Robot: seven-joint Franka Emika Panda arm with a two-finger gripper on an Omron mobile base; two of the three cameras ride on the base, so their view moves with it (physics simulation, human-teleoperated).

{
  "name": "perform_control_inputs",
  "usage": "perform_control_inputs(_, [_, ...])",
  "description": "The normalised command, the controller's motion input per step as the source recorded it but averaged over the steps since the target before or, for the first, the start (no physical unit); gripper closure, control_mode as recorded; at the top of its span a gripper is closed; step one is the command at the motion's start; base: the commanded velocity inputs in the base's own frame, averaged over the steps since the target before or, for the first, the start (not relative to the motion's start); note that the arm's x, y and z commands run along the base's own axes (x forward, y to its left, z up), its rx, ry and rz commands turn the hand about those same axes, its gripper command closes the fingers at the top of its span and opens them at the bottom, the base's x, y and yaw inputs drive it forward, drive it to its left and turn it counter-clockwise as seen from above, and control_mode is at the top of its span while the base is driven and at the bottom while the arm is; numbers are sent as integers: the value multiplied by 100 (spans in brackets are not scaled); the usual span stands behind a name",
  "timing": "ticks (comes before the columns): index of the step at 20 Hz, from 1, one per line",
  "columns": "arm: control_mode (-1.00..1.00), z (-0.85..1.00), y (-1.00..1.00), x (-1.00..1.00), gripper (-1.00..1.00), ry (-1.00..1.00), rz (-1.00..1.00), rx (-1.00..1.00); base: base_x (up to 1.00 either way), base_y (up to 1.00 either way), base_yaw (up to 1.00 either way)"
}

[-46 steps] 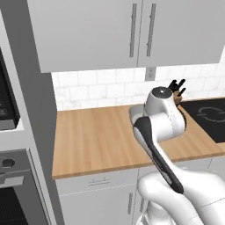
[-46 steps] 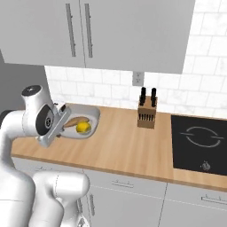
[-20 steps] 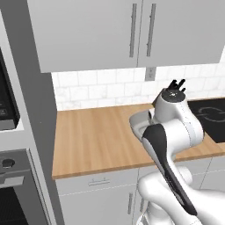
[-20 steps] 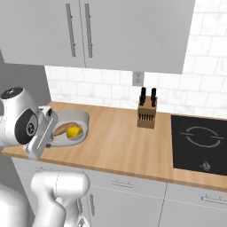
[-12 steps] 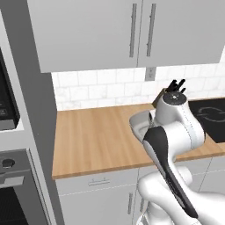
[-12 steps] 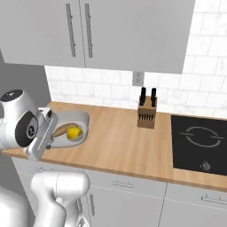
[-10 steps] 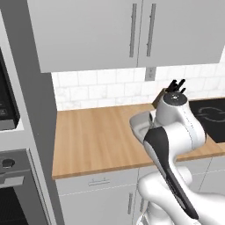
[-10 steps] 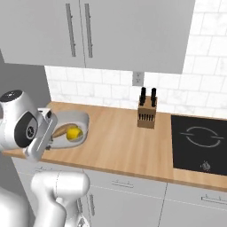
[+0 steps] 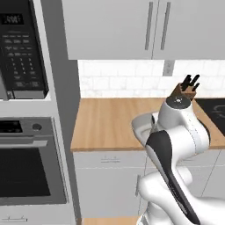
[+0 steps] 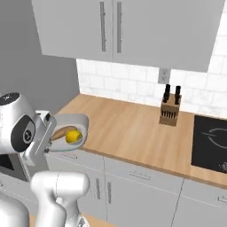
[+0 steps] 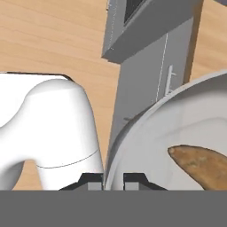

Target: Take the meat container that has the fish and place it on the second highest rack of the freezer. Then take the vegetable container that has the sweet potato and lemon and place it on the highest rack of the freezer.

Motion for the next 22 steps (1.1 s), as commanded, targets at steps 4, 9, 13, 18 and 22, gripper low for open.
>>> perform_control_inputs(4, [100,0,0,0,100,0,0,0,-56,11,70])
perform_control_inputs(9, [100,0,0,0,100,0,0,0,-23,64,82])
perform_control_inputs(13, [100,0,0,0,100,0,0,0,-12,100,57])
perform_control_inputs(18, [100,0,0,0,100,0,0,0,45,95,35])
perform_control_inputs(22, [100,0,0,0,100,0,0,0,100,93,0])
